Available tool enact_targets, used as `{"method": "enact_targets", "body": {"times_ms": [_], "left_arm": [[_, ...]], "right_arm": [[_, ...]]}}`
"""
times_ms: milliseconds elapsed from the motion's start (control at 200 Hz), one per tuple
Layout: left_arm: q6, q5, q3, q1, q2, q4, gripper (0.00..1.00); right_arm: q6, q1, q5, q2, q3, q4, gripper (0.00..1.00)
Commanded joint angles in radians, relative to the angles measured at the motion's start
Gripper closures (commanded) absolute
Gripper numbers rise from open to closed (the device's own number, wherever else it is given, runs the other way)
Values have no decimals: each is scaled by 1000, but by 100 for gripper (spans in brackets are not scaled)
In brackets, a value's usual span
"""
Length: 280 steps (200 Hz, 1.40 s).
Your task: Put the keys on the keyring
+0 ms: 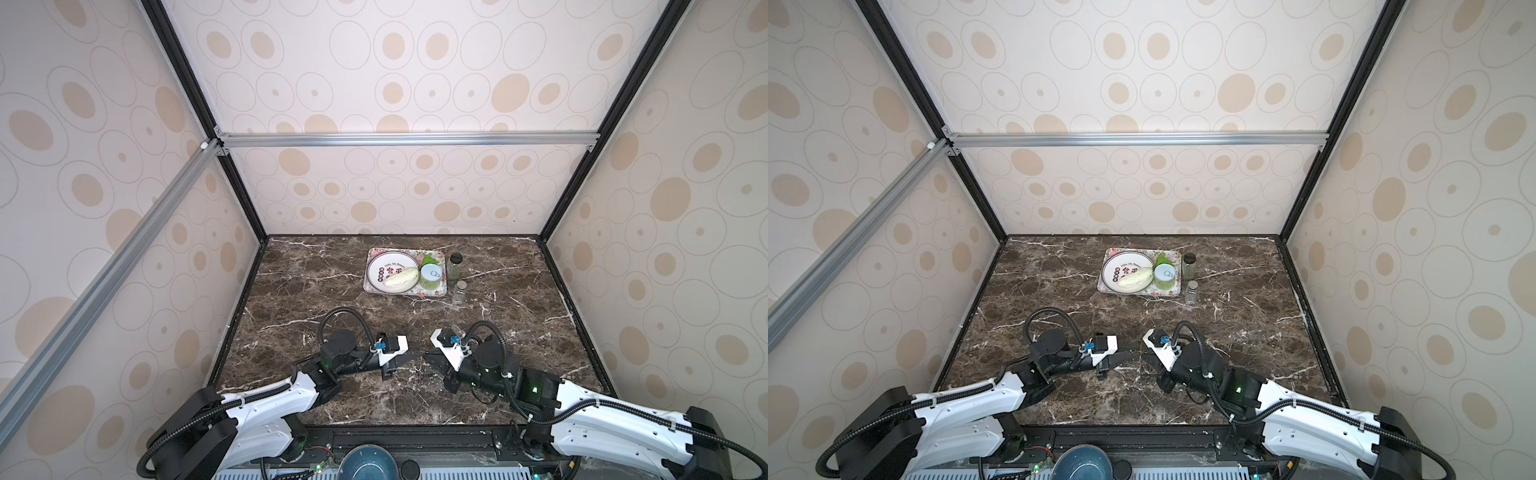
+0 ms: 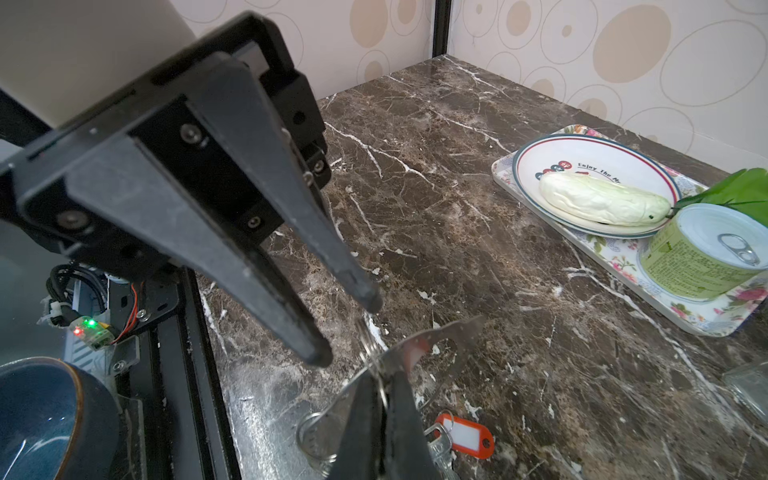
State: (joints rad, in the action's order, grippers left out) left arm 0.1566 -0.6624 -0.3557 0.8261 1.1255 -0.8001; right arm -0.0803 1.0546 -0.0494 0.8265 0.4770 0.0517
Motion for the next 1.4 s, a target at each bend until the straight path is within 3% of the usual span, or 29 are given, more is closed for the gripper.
{"method": "enact_targets", "body": {"times_ms": [0,1045,1236,1396], "left_arm": [[31,-30,-47,15,4,23,83],[61,-8,-77,18,33,87,88],[61,-11,-72,17,22,83,100],[51,-21,-65,18,16,66,100]], "right_arm": [[12,8,10,-21,23,37,100],[11,9,19,-46,14,43,100],[10,10,12,-43,14,43,100],[-5,10,-15,-45,-2,70,100]]}}
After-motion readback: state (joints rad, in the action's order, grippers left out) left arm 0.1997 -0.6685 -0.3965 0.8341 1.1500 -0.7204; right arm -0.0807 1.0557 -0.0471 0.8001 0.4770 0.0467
